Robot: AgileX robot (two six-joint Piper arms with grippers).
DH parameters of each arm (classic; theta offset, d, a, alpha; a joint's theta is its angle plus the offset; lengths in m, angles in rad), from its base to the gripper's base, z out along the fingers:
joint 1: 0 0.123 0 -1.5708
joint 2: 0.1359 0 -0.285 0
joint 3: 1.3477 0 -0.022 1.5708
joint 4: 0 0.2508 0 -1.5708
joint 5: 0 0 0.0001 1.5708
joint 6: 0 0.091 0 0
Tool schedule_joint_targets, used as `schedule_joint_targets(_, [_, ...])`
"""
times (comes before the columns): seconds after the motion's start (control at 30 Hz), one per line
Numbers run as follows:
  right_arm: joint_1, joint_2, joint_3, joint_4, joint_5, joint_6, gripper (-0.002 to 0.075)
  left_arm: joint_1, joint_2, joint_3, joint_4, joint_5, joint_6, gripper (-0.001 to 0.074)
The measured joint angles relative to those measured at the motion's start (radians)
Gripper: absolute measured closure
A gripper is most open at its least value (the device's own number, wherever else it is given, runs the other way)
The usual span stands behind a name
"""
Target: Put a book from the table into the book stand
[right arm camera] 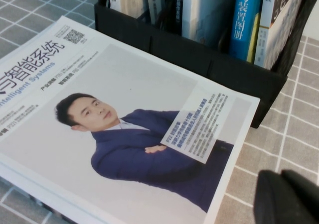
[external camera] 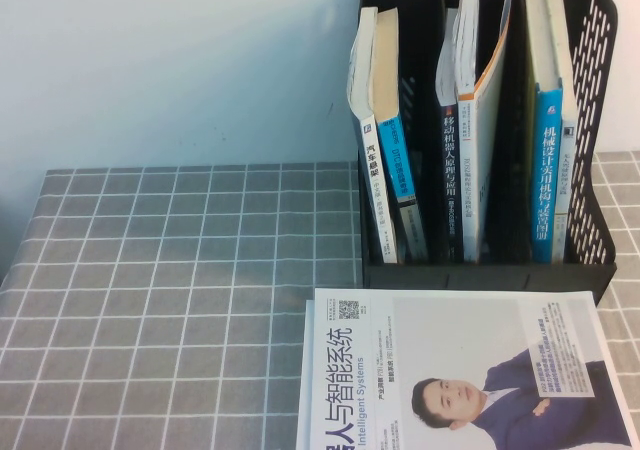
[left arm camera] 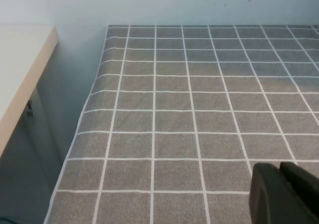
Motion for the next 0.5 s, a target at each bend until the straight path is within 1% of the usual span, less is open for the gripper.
schedule_joint_targets(0.5, [0.000,0.000,0.000,0.000,0.000,0.000,0.0729,0.000,0.000,0.000,-0.006,0.000,0.000,0.0735])
